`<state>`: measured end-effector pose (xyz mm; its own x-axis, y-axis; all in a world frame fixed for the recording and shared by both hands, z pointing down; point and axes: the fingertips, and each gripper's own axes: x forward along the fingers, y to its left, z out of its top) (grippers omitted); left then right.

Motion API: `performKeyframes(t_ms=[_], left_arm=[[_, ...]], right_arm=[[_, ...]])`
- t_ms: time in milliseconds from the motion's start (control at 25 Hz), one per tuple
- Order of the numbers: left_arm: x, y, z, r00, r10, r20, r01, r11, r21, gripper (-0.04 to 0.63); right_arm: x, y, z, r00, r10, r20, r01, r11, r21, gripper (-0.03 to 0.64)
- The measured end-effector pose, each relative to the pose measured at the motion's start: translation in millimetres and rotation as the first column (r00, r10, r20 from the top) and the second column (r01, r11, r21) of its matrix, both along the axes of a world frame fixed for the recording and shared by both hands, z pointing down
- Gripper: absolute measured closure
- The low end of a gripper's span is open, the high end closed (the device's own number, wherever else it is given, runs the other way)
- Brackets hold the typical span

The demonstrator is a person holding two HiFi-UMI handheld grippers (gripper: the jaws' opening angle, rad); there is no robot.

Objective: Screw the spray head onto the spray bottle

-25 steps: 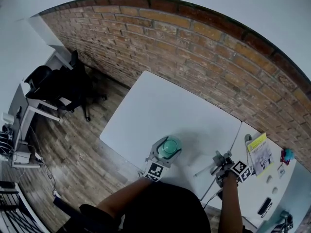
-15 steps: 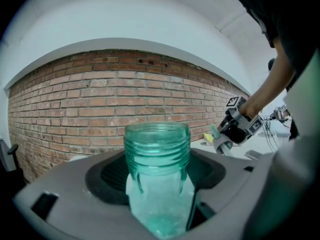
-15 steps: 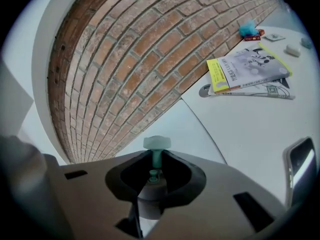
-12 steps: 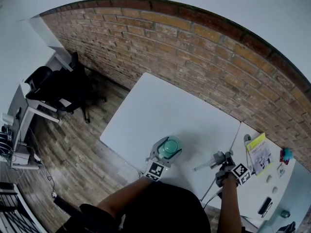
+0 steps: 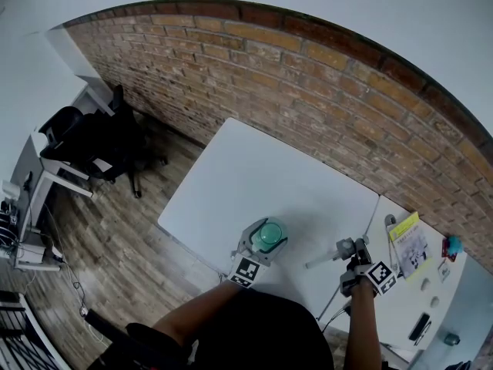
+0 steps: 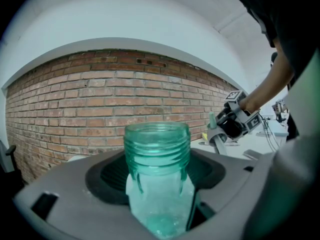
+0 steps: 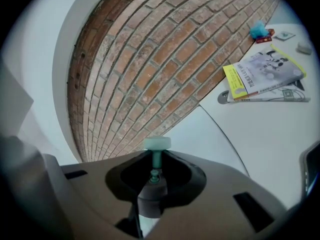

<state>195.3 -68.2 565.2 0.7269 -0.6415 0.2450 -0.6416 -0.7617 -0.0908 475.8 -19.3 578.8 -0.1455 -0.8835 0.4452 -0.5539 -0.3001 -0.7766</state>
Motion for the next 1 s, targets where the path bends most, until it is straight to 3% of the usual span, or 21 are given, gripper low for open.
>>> performKeyframes(t_ms=[240,400,760,920,1000], left_arm=[[0.7,0.6,-0.6,1.000,0.003,0.002,-0.003,1.000,0.000,0.270],[0.9,0.7,-0.6,1.000,0.003,0.000,-0.003,1.000,0.000,0.270],[0.1,1.7,-0.9,1.000,0.004,-0.004,-0.004,1.000,0.002,0.270],[2.1,1.0,-0.3,1.000,0.020,0.003,-0.020,1.000,0.009,0.270],[3.2,1.9,0.3,1.000,0.025,0.004,-0.026,1.000,0.011,0.270]], right_arm=[[0.7,2.5,-20.7,1.000,0.014,-0.010,-0.014,1.000,0.015,0.551],[-5.5,-6.8,-40.9,1.000,-0.014,0.011,0.013,0.995,0.098,0.551],[-3.4,-8.1,-71.0,0.998,-0.008,-0.062,0.015,0.994,0.107,0.551],[-9.6,-14.3,-87.9,0.999,-0.014,-0.041,0.021,0.986,0.163,0.551],[-5.7,-10.9,-89.7,0.997,-0.005,-0.075,0.015,0.990,0.137,0.551]])
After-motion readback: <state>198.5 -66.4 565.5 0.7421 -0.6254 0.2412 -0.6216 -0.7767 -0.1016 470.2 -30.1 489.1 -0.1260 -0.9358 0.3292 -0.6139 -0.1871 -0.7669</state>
